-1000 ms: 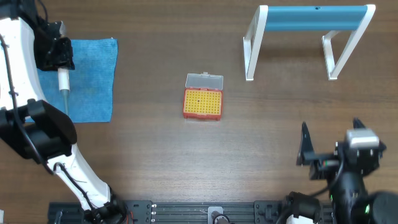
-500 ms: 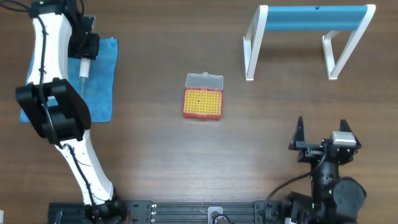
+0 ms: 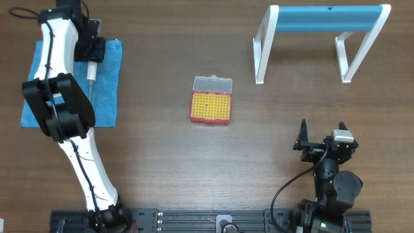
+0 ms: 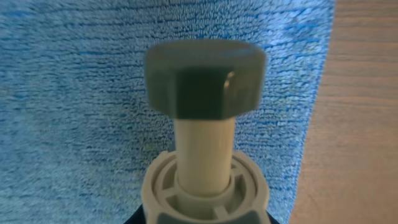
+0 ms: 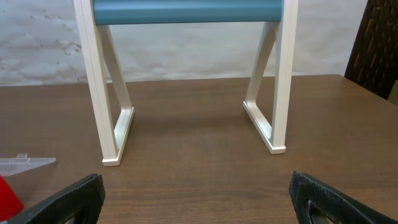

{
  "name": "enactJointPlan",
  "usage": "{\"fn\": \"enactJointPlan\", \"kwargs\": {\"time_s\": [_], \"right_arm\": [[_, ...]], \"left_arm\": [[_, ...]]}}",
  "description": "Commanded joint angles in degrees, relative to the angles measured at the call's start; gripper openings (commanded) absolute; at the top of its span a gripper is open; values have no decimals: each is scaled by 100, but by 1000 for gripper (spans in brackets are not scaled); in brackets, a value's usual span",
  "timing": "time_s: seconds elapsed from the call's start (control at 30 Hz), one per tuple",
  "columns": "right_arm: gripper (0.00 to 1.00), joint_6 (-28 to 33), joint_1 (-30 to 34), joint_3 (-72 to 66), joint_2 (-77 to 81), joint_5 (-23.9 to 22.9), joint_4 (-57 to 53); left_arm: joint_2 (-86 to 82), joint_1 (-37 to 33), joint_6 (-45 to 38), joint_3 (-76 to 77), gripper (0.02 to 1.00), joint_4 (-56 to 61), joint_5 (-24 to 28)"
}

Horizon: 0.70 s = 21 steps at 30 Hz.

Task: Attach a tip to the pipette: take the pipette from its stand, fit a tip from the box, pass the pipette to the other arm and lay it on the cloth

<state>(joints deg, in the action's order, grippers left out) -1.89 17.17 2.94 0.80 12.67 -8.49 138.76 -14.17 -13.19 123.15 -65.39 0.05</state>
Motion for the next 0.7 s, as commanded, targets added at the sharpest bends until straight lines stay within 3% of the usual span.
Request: {"fn": "enactJointPlan", "kwargs": {"time_s": [0.03, 0.17, 0.5, 0.6, 0.67, 0.7], "right_arm": [[974, -44, -28, -48, -11, -68, 26], [974, -44, -28, -48, -11, -68, 26], [974, -46, -28, -48, -11, -66, 26], [974, -46, -28, -48, -11, -66, 26], [974, -44, -28, -48, -11, -66, 26], [974, -44, -28, -48, -11, -68, 26]], "left_arm": [[192, -4, 92, 114, 27, 177, 92], [278, -4, 94, 114, 27, 286, 321], [509, -4, 245, 114, 40, 278, 328], [509, -4, 243, 114, 137, 260, 328], [509, -4, 243, 114, 347, 260, 330], [509, 0, 243, 114, 393, 258, 334]]}}
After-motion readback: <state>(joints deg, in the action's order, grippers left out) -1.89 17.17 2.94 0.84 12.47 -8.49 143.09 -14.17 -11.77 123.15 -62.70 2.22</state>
